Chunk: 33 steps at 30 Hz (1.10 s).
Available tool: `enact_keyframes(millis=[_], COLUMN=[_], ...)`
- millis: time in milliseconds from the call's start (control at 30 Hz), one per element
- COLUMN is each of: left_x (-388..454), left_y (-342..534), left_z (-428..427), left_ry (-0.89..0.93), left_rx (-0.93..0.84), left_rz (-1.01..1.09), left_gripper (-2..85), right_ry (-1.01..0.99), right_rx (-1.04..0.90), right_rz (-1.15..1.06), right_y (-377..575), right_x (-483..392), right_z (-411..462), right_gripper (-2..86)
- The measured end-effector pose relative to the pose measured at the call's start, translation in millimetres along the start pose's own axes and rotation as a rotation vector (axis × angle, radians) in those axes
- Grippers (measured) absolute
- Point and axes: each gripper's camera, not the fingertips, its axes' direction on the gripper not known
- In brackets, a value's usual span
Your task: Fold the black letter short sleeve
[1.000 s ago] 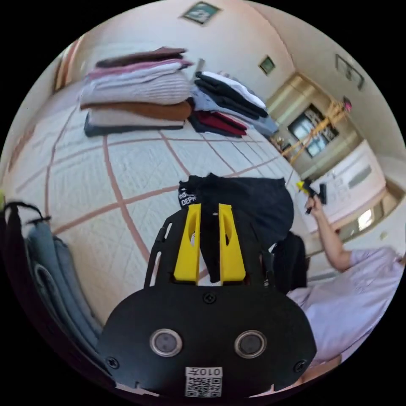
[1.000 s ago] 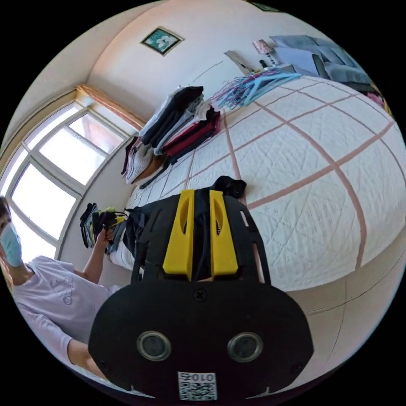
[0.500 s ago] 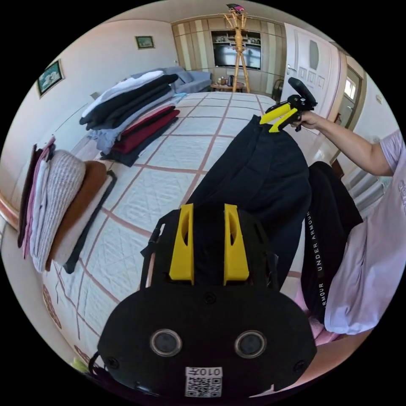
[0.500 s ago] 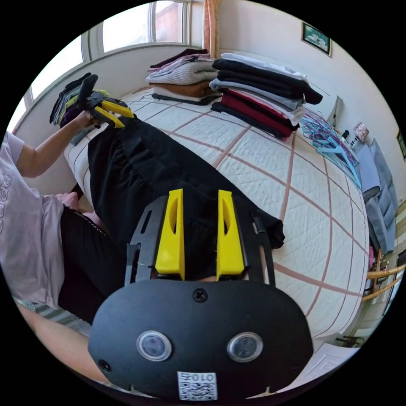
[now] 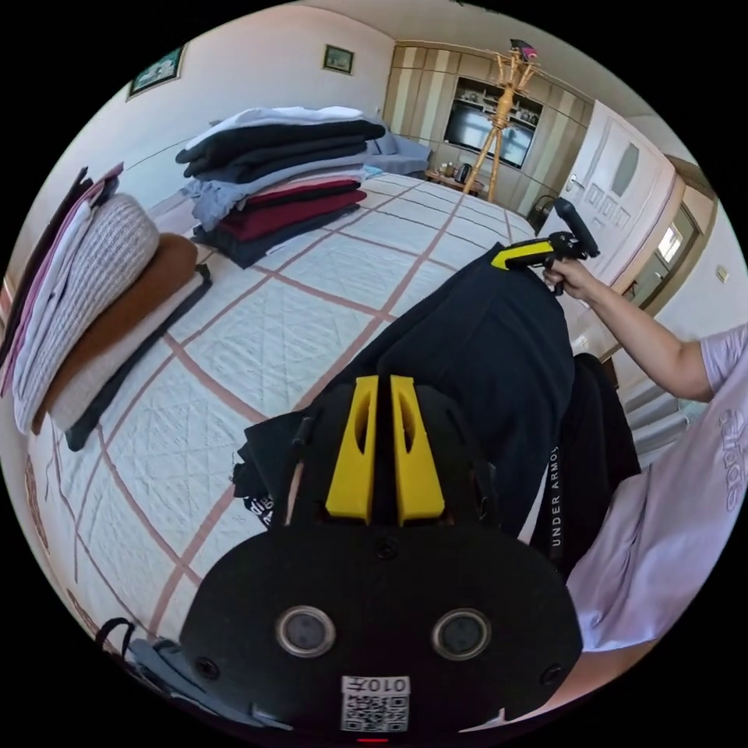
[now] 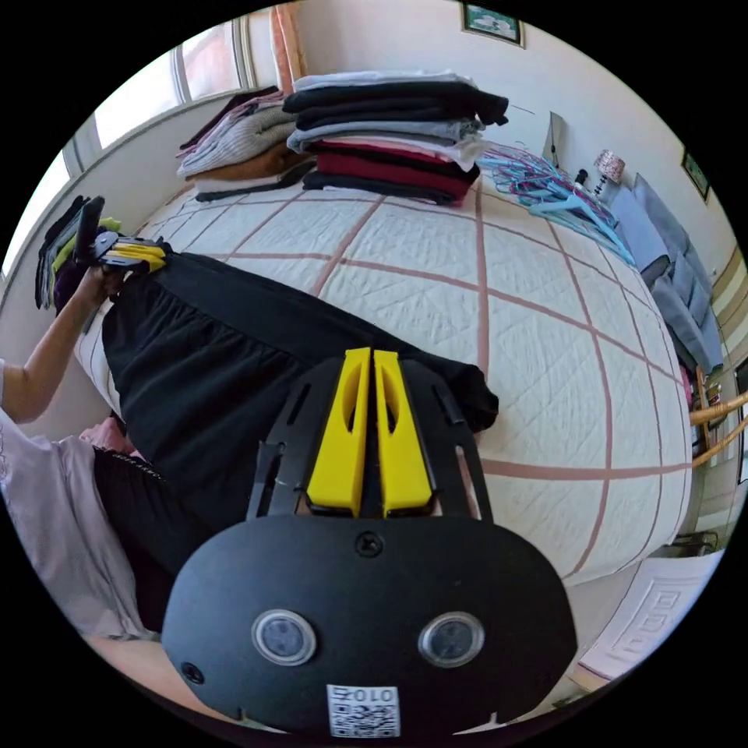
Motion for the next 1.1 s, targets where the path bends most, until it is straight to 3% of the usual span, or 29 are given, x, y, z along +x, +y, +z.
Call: enact_keyframes(millis=[167, 300, 367, 533, 667, 733, 867, 1033, 1100], left_x=[8.8, 11.5, 16.3, 19.5, 10.2, 6.9, -16.7, -28.8, -30.7], left_y=[13.1, 65.2, 85.1, 108.0, 114.6, 122.1, 159.8, 189.0, 198.0], left_z=[-47.8, -95.8, -94.6, -55.8, -51.6, -73.3, -125.1, -144.3, -151.3], left_ry=[-0.118, -0.306, -0.331, -0.242, -0.272, -0.321, -0.321, -0.230, -0.195], left_rx=[0.078, 0.075, 0.033, -0.045, -0.048, -0.021, 0.074, 0.073, 0.078], left_rz=[-0.094, -0.250, -0.255, -0.247, -0.231, -0.250, -0.402, -0.428, -0.423], left_gripper=[4.3, 4.9, 5.1, 5.3, 5.0, 4.9, 5.6, 6.5, 6.9], right_ry=[0.024, 0.047, 0.065, 0.091, 0.156, 0.223, 0.296, -0.005, 0.000], right_rx=[0.029, 0.251, 0.267, 0.001, 0.047, 0.217, 0.430, 0.296, 0.244], right_rz=[0.101, 0.180, 0.162, 0.132, 0.195, 0.190, 0.024, -0.251, -0.366], right_y=[6.3, 43.2, 52.3, 40.8, 37.0, 37.5, 30.8, -12.3, -23.1], right_x=[-10.3, -40.8, -65.1, -102.6, -122.7, -161.4, -253.8, -388.6, -436.2], right_z=[-37.7, -110.3, -117.1, -60.9, -91.2, -140.7, -181.3, -156.6, -143.5], right_gripper=[4.0, 3.4, 3.0, 3.0, 3.0, 3.6, 8.6, 10.8, 10.8])
